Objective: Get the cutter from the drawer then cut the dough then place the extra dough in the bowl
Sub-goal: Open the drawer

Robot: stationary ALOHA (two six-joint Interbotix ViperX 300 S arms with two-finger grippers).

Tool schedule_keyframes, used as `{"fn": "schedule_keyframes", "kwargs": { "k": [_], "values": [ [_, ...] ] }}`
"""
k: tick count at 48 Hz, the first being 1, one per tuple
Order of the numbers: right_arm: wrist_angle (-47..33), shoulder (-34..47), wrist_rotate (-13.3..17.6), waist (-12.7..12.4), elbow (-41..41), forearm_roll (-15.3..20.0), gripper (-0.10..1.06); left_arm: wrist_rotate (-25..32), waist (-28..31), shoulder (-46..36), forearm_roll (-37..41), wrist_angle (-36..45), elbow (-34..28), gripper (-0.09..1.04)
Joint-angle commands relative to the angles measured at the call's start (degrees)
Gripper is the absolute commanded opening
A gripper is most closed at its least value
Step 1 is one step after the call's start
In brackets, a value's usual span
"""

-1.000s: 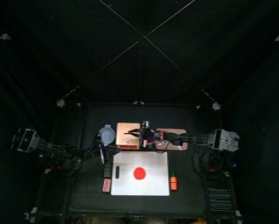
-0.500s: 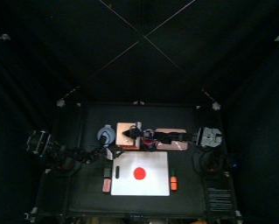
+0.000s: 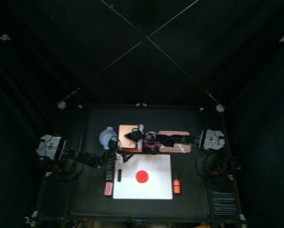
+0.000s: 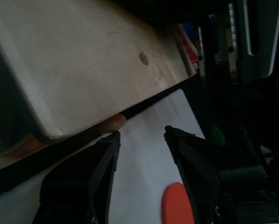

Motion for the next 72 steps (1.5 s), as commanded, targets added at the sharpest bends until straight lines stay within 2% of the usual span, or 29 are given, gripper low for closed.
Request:
{"fn": "schedule_keyframes", "kwargs": {
  "k": [1, 12, 39, 55, 72],
  "values": [
    [0.4, -0.6, 0.1, 0.4, -0.4, 0.1, -0.07, -1.0, 0.1, 0.0, -3.0, -0.5, -0.8, 0.83],
    [0.4, -0.5, 0.1, 0.5, -0.6, 0.2, -0.07, -2.5, 0.7, 0.6, -7.9, -0.4, -1.1, 0.83],
    [0.4, 0.5, 0.2, 1.2, -0.6, 0.4, -0.07, -2.1, 3.8, 4.4, -7.9, -0.5, -4.6, 0.80],
    [0.4, 0.5, 0.2, 1.2, -0.6, 0.4, -0.07, -1.9, 3.4, 3.7, -8.1, -0.4, -4.3, 0.64],
    [0.4, 0.5, 0.4, 0.9, -1.1, 0.7, -0.07, -2.4, 0.1, 2.6, -8.2, -0.4, -4.5, 0.63]
  ]
}}
